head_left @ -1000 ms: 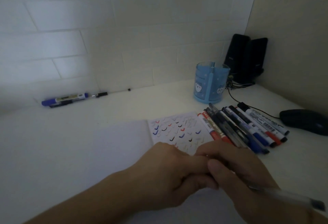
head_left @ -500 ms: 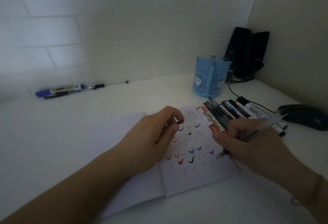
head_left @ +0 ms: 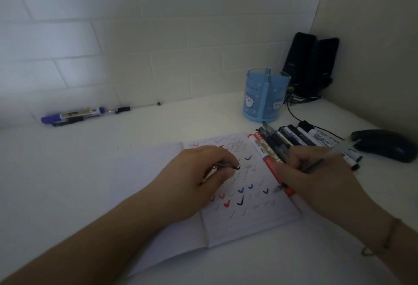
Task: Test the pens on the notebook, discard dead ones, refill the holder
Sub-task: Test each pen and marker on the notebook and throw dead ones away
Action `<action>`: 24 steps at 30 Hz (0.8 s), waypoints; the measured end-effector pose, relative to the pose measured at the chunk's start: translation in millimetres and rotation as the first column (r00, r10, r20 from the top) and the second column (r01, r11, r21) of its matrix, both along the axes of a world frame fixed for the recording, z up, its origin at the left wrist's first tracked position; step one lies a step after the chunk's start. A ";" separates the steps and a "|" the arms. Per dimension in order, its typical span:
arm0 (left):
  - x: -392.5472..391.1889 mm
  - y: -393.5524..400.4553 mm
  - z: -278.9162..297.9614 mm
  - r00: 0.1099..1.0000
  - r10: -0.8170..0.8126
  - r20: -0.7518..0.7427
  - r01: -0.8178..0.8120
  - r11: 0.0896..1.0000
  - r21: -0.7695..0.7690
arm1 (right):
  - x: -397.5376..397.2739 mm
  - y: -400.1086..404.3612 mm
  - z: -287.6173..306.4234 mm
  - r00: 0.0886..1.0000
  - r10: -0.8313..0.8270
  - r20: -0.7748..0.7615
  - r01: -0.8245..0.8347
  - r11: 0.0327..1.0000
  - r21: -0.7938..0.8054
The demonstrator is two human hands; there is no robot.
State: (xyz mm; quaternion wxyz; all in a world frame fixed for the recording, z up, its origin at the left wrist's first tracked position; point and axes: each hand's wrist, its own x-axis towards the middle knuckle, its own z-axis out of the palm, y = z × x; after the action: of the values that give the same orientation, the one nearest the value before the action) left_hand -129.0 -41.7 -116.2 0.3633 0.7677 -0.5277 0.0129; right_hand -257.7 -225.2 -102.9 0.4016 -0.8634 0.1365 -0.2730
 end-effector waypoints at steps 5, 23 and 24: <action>-0.6 -2.7 4.8 0.880 -0.103 -0.463 0.032 0.987 -0.159 | -7.0 5.6 10.1 0.950 0.234 0.208 -0.301 0.865 0.402; -15.7 -0.6 3.2 0.707 -0.454 -0.542 0.342 0.890 -0.301 | -7.1 20.7 -5.8 0.834 0.424 0.353 -0.550 0.679 0.486; -16.5 -0.4 2.5 0.700 -0.467 -0.541 0.340 0.884 -0.322 | -7.3 22.7 -7.1 0.824 0.420 0.379 -0.564 0.673 0.479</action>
State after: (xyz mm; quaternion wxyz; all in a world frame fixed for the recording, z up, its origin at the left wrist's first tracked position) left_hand -145.5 -42.1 -113.7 0.5800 0.5557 -0.5356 -0.2605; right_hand -265.0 -202.5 -109.9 0.7134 -0.6670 -0.0766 -0.2008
